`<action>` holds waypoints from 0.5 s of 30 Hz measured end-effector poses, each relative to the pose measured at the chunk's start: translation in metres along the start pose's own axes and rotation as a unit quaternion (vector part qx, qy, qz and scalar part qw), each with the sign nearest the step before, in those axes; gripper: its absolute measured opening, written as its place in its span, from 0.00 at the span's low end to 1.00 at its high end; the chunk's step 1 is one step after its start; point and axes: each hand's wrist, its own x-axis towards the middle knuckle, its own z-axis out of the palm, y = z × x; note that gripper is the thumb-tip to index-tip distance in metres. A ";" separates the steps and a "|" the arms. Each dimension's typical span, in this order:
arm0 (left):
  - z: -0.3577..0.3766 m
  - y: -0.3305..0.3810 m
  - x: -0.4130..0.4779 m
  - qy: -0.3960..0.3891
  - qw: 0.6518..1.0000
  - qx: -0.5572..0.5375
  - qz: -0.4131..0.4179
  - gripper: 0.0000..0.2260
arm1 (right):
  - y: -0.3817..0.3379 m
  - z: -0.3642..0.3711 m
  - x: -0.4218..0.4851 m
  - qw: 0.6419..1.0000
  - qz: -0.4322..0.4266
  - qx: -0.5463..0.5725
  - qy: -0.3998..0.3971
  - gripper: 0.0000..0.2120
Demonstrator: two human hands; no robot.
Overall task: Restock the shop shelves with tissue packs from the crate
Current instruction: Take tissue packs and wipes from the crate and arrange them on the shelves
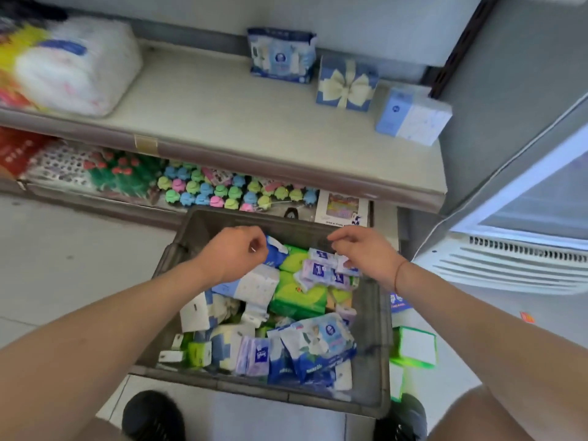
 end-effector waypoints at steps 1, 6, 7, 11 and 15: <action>-0.005 0.005 -0.002 0.014 1.000 -0.016 -0.006 0.07 | -0.005 -0.007 0.001 1.000 -0.004 0.002 0.012 0.08; -0.023 0.003 -0.028 0.029 0.999 -0.043 -0.016 0.07 | -0.026 0.006 -0.029 1.000 -0.025 -0.001 0.005 0.08; -0.031 0.001 -0.028 0.045 0.998 -0.045 -0.014 0.07 | -0.033 0.007 -0.031 0.999 -0.030 -0.001 0.010 0.08; -0.029 0.008 -0.033 0.029 0.997 -0.074 0.011 0.05 | -0.017 0.009 -0.055 1.000 -0.004 0.004 0.008 0.08; -0.048 0.008 -0.030 0.071 0.995 -0.076 0.010 0.06 | -0.020 0.004 -0.059 1.000 -0.020 -0.016 0.017 0.07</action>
